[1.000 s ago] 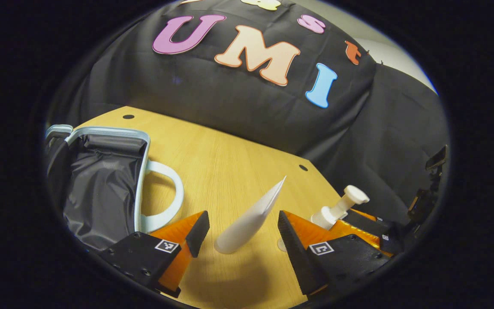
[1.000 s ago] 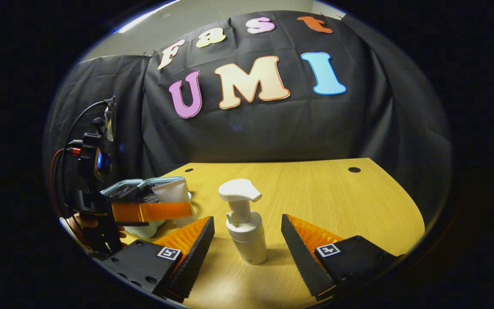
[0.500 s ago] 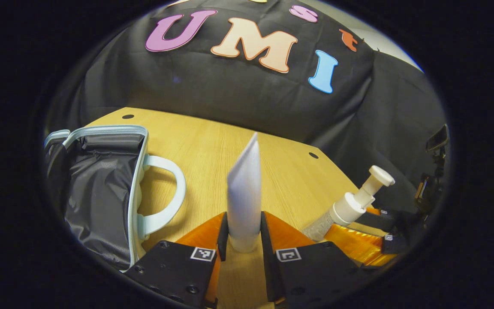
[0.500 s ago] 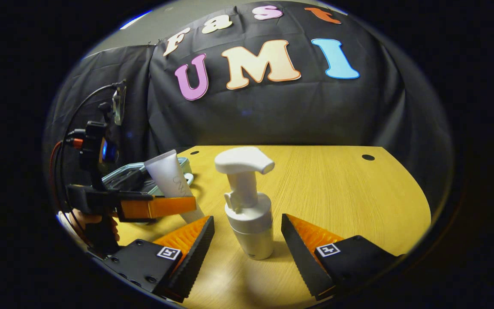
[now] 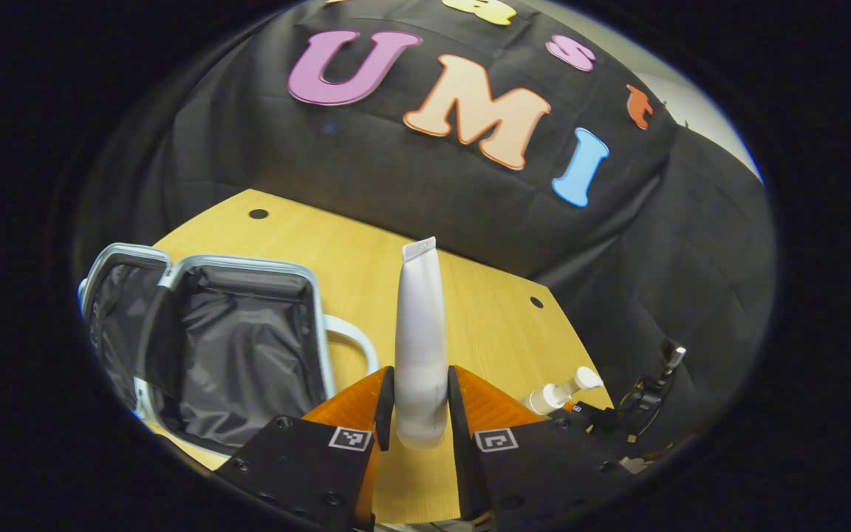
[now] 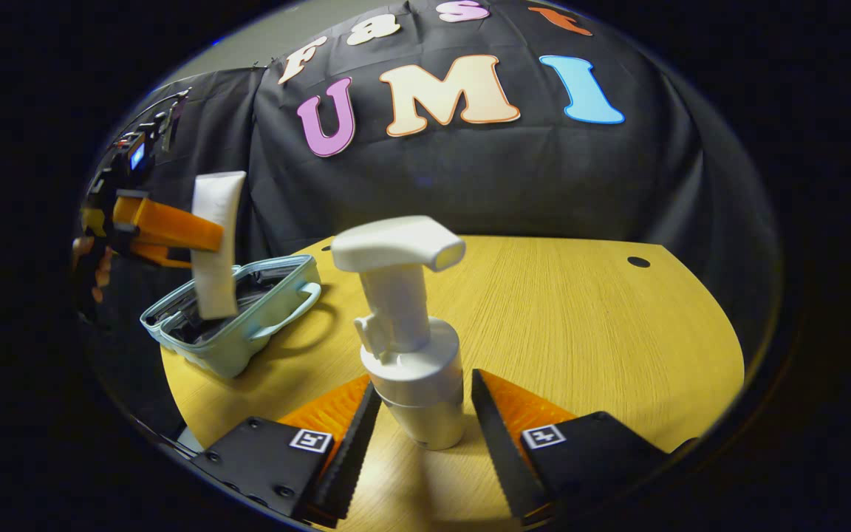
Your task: First open the suitcase, pack the skin care products into it, and then close the suitcase.
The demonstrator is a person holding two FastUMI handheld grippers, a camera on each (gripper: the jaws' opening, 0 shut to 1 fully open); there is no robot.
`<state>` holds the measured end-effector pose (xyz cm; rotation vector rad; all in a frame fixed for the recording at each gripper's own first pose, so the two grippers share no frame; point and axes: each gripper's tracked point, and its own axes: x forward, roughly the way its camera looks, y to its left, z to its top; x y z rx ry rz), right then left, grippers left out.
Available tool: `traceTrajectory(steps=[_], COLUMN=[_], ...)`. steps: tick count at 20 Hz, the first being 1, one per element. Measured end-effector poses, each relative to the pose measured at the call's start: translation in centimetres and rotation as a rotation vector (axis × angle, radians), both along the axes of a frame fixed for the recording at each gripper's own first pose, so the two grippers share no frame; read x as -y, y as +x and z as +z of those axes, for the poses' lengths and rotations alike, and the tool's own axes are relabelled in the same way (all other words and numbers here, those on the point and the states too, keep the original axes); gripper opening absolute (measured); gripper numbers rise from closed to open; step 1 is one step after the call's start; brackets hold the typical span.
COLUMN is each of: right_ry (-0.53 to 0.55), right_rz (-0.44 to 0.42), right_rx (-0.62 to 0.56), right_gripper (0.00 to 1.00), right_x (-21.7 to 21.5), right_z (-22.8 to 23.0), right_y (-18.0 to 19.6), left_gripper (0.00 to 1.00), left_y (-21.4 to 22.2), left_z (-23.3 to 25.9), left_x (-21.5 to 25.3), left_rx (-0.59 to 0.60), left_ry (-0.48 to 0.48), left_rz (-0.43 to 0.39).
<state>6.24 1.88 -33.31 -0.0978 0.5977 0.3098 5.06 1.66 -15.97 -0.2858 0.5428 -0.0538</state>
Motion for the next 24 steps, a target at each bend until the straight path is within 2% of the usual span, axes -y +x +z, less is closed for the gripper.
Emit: traceTrajectory(steps=[1,2,5,8,10,13,14,15,16,19,20,21,23,24], right_ry=[-0.005,-0.016,-0.035,-0.033,-0.024,0.031,0.06,0.087,0.107,0.132,0.133,0.129,0.124,0.118], right_rz=[-0.007,-0.01,-0.019,-0.034,-0.035,-0.016,-0.006,0.007,0.023,0.082,0.104,0.123,0.153,0.163], right_rx=[0.0,-0.007,-0.022,-0.013,-0.014,-0.037,-0.054,-0.076,-0.098,-0.17,-0.211,-0.249,-0.322,-0.35], right_gripper=[0.66,0.63,0.61,0.59,0.59,0.6,0.6,0.6,0.6,0.6,0.6,0.59,0.59,0.6], right_x=[0.2,0.3,-0.4,-2.8,-5.5,-11.5,-13.8,-16.2,-18.3,-24.1,-25.6,-27.0,-29.2,-29.9], right_z=[0.2,0.2,1.0,3.8,6.0,8.7,9.1,9.3,9.3,7.8,6.7,5.5,3.4,2.5], right_y=[0.1,0.1,-0.2,-0.4,-0.8,-1.3,-1.5,-1.7,-1.9,-2.2,-2.4,-2.5,-3.2,-3.1], left_gripper=[0.36,0.37,0.39,0.36,0.34,0.39,0.34,0.39,0.3,0.3,0.38,0.3,0.3,0.34], left_y=[-0.7,-1.5,-3.5,-4.0,-3.9,-3.4,-3.1,-2.8,-2.5,-2.0,-1.7,-1.6,-1.6,-1.8], left_z=[0.3,0.1,-2.2,-5.2,-7.0,-8.9,-9.2,-9.3,-9.5,-9.3,-8.5,-7.3,-4.8,-3.5], left_x=[-1.9,-4.1,-9.7,-13.3,-14.7,-16.4,-16.7,-16.9,-17.3,-18.8,-19.1,-19.4,-20.8,-21.8], left_rx=[-0.021,-0.059,-0.199,-0.337,-0.406,-0.475,-0.481,-0.485,-0.487,-0.477,-0.454,-0.418,-0.336,-0.288], left_ry=[0.005,0.015,0.042,0.023,0.006,-0.021,-0.034,-0.053,-0.063,-0.059,-0.071,-0.086,-0.095,-0.092], left_rz=[0.024,0.042,0.058,0.016,-0.031,-0.078,-0.088,-0.102,-0.108,-0.112,-0.108,-0.104,-0.076,-0.058])
